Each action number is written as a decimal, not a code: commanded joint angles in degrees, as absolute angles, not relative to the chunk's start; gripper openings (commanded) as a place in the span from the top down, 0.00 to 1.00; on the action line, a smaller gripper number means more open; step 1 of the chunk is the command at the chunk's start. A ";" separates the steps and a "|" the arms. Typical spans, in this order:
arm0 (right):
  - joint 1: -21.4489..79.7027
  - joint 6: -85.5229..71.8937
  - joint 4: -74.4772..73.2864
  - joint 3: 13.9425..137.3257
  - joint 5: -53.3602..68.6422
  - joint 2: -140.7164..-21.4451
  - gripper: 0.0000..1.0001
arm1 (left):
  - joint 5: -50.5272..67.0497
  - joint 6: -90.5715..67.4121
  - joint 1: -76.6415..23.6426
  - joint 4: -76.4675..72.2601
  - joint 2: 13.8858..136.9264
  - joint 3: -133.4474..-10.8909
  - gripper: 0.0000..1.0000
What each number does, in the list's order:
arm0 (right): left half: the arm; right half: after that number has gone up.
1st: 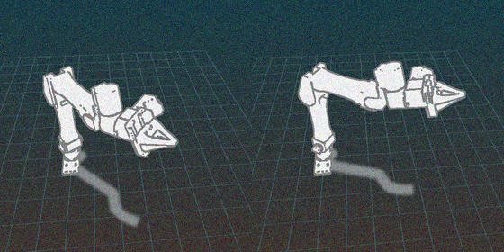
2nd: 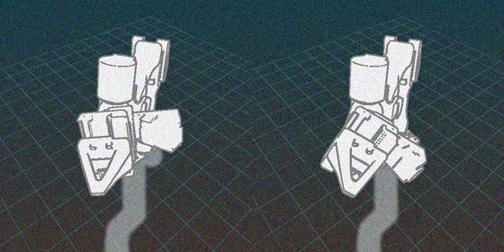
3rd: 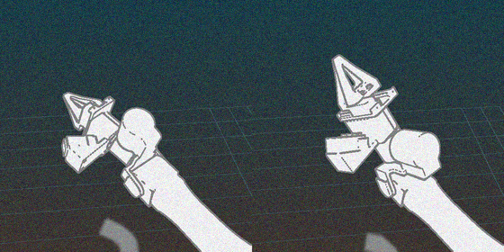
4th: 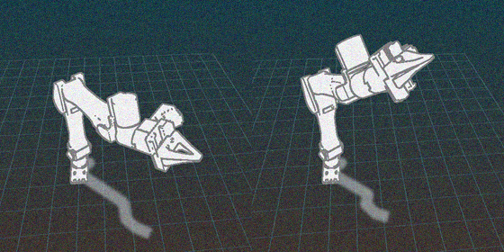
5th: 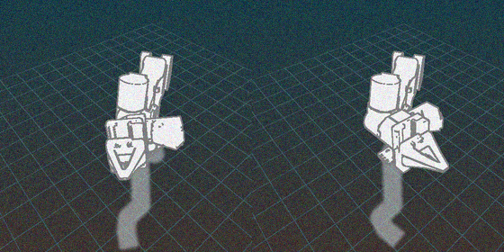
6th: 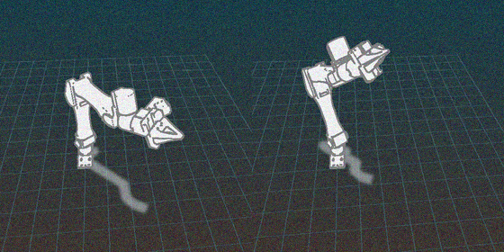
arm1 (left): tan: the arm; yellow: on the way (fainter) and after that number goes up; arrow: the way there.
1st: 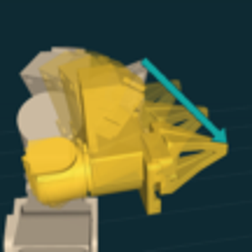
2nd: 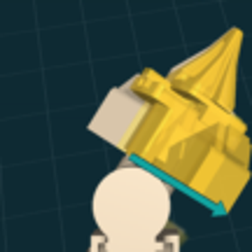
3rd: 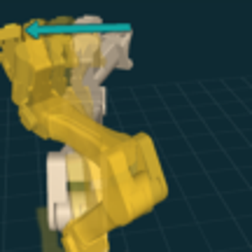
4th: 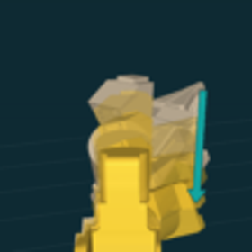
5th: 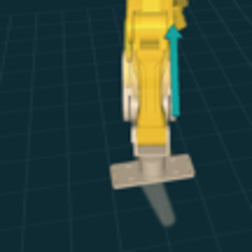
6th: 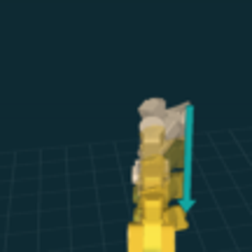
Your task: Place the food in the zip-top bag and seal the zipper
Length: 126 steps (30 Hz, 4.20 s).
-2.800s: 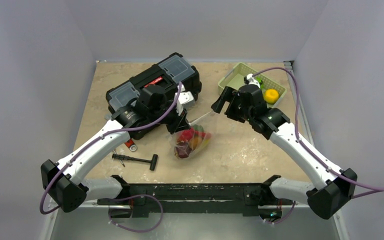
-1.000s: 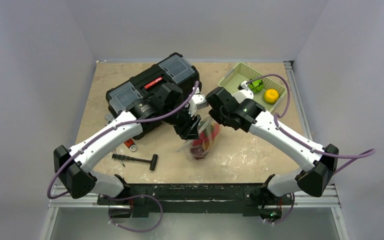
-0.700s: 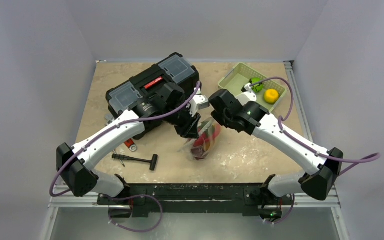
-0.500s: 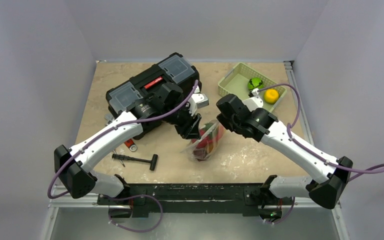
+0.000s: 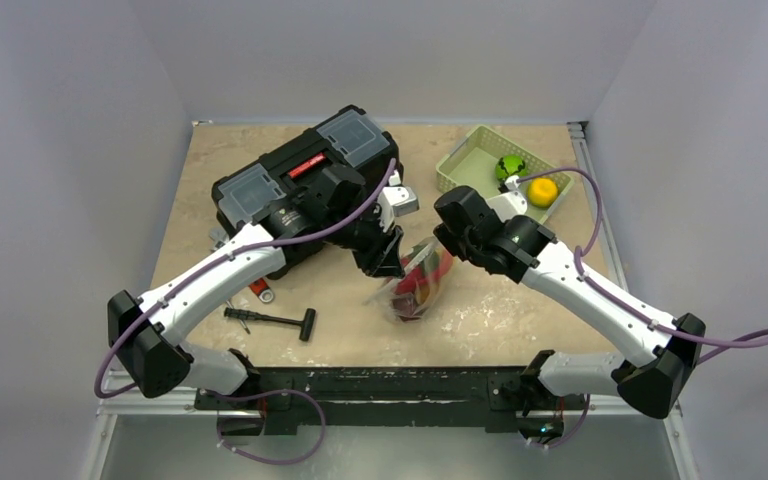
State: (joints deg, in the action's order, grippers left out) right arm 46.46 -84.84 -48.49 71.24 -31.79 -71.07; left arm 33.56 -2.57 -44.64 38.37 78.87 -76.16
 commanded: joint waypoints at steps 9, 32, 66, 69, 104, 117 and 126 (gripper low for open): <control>45.91 -87.73 -46.94 71.06 -33.36 -68.13 1.00 | 34.18 -2.90 -44.57 37.87 82.05 -76.81 0.58; 45.71 -89.29 -45.76 70.31 -32.29 -68.03 1.00 | 37.44 -2.13 -44.74 37.10 82.27 -76.66 0.81; 19.05 -79.33 -30.22 60.85 -15.76 -60.21 1.00 | 31.88 1.90 -44.65 42.94 85.45 -78.13 1.00; 16.88 -77.55 -29.81 59.45 -12.68 -61.74 1.00 | 31.26 2.59 -44.65 43.80 85.48 -78.36 1.00; 36.18 -60.46 5.20 74.39 24.85 -81.42 1.00 | -36.09 -1.08 -35.40 12.72 42.78 -55.48 0.19; 20.59 -50.38 1.90 44.92 31.45 -84.50 1.00 | -34.46 -2.25 -35.40 13.38 43.83 -55.55 0.19; 16.69 -29.70 -22.92 47.83 0.48 -82.19 0.72 | -30.85 -1.88 -35.33 13.56 44.76 -56.13 0.19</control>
State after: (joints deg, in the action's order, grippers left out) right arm 15.97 -39.83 -14.76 44.77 15.22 -89.52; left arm -33.04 -1.28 -35.38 15.51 44.95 -55.37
